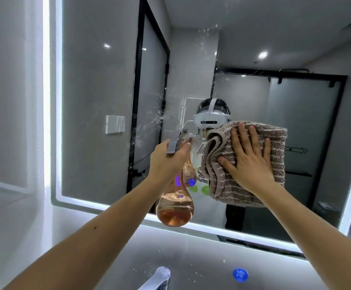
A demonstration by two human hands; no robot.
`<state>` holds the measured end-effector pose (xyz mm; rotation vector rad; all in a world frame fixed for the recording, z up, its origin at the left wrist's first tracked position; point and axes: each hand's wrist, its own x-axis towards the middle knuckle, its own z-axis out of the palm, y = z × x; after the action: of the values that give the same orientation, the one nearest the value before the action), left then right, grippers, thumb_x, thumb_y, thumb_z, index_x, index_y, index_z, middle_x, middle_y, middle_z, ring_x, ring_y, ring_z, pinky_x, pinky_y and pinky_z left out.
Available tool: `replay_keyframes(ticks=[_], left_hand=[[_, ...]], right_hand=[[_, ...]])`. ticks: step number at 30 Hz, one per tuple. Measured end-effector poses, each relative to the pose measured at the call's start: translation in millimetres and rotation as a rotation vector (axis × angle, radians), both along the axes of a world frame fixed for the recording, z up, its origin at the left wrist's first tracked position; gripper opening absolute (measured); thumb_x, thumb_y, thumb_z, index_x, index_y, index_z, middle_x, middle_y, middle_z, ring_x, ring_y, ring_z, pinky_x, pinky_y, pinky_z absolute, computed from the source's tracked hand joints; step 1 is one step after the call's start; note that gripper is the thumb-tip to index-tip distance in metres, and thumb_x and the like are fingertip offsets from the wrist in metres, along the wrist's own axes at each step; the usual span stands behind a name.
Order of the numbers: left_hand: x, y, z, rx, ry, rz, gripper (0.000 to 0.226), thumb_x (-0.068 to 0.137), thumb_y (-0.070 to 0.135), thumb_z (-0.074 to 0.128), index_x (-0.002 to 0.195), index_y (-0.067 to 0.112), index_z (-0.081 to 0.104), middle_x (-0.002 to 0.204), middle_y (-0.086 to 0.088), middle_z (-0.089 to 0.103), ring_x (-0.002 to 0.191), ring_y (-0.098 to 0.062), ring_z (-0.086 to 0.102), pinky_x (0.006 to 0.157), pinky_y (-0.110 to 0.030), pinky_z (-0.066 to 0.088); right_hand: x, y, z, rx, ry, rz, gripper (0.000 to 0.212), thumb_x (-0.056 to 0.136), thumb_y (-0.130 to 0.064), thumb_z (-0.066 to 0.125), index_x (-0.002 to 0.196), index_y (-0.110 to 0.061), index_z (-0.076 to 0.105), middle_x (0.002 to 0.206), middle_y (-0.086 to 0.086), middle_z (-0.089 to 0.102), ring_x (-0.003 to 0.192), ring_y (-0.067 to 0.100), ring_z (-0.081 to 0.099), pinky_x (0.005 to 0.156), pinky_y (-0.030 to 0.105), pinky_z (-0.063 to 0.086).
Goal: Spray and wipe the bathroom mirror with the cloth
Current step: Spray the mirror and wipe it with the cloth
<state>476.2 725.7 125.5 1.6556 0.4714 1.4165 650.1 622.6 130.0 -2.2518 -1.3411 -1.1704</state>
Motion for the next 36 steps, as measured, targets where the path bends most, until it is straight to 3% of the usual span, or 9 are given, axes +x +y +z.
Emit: replay_keyframes(ticks=[4,9,13,15,19,23,26,32,36], left_hand=[[-0.9,2.2,6.7,0.002,-0.043,0.058,0.033,0.070,0.036,0.053,0.052,0.009,0.051,0.048,-0.003,0.049,0.055,-0.024,0.049,0.060,-0.045,0.047],[-3.8,7.4,12.1,-0.041,-0.042,0.049,0.029,0.071,0.034,0.058,0.047,0.019,0.054,0.048,0.006,0.048,0.057,-0.020,0.046,0.061,-0.035,0.038],[-8.0,6.0,12.9,0.048,0.011,0.098,0.039,0.078,0.032,0.057,0.054,0.002,0.052,0.050,-0.006,0.053,0.055,-0.024,0.050,0.060,-0.043,0.045],[-10.9,3.9,13.8,0.054,0.018,0.077,0.033,0.077,0.029,0.056,0.051,0.007,0.053,0.049,-0.003,0.053,0.055,-0.023,0.049,0.060,-0.045,0.045],[-16.9,10.6,15.5,-0.025,-0.021,0.038,0.033,0.074,0.024,0.058,0.044,0.022,0.045,0.035,0.012,0.040,0.049,-0.015,0.036,0.056,-0.032,0.031],[-31.8,15.9,13.7,-0.016,0.001,0.024,0.038,0.082,0.017,0.056,0.045,0.023,0.052,0.035,0.015,0.045,0.044,-0.005,0.041,0.050,-0.023,0.033],[-47.7,29.8,9.6,-0.001,0.052,0.046,0.033,0.083,0.018,0.054,0.051,0.022,0.056,0.045,0.010,0.047,0.048,-0.008,0.044,0.056,-0.025,0.036],[-83.8,68.2,11.6,0.049,0.024,0.037,0.029,0.083,0.020,0.056,0.085,-0.009,0.057,0.069,-0.015,0.053,0.063,-0.023,0.049,0.060,-0.036,0.038],[-104.7,84.9,24.2,0.004,-0.040,-0.029,0.017,0.087,0.019,0.056,0.075,0.008,0.059,0.080,-0.016,0.057,0.073,-0.025,0.052,0.067,-0.037,0.044]], right_hand=[[-0.5,0.2,0.8,-0.005,-0.001,0.001,0.078,0.075,-0.069,0.002,0.134,-0.028,-0.029,0.142,-0.014,-0.036,0.128,0.006,-0.040,0.098,0.033,-0.035],[-0.7,1.0,0.5,-0.005,-0.002,-0.002,0.079,0.075,-0.069,0.002,0.135,-0.026,-0.026,0.143,-0.014,-0.034,0.128,0.006,-0.039,0.098,0.032,-0.035],[-1.9,1.0,0.0,-0.001,0.003,-0.001,0.079,0.074,-0.070,0.000,0.135,-0.027,-0.026,0.143,-0.013,-0.034,0.129,0.007,-0.039,0.098,0.033,-0.035],[-3.3,2.4,0.1,0.005,0.001,-0.004,0.079,0.074,-0.069,0.000,0.135,-0.026,-0.027,0.143,-0.013,-0.035,0.128,0.007,-0.041,0.097,0.032,-0.037],[-5.6,7.2,-3.1,0.052,0.016,0.000,0.078,0.077,-0.069,0.002,0.137,-0.025,-0.022,0.146,-0.011,-0.029,0.130,0.006,-0.036,0.096,0.031,-0.038],[-9.5,15.6,-6.1,0.126,0.043,0.005,0.079,0.079,-0.067,0.006,0.141,-0.023,-0.015,0.148,-0.009,-0.024,0.130,0.005,-0.036,0.100,0.031,-0.034],[-19.5,27.7,-1.1,0.176,0.056,0.000,0.082,0.079,-0.066,0.007,0.144,-0.020,-0.011,0.147,-0.008,-0.025,0.132,0.006,-0.031,0.099,0.033,-0.033],[-52.2,72.9,12.0,0.226,0.030,0.022,0.079,0.080,-0.066,0.009,0.141,-0.023,-0.019,0.147,-0.007,-0.028,0.134,0.014,-0.029,0.100,0.033,-0.032],[-79.2,108.4,26.5,0.266,-0.003,0.041,0.079,0.084,-0.060,0.022,0.146,-0.020,-0.005,0.155,0.000,-0.012,0.140,0.021,-0.017,0.106,0.037,-0.024]])
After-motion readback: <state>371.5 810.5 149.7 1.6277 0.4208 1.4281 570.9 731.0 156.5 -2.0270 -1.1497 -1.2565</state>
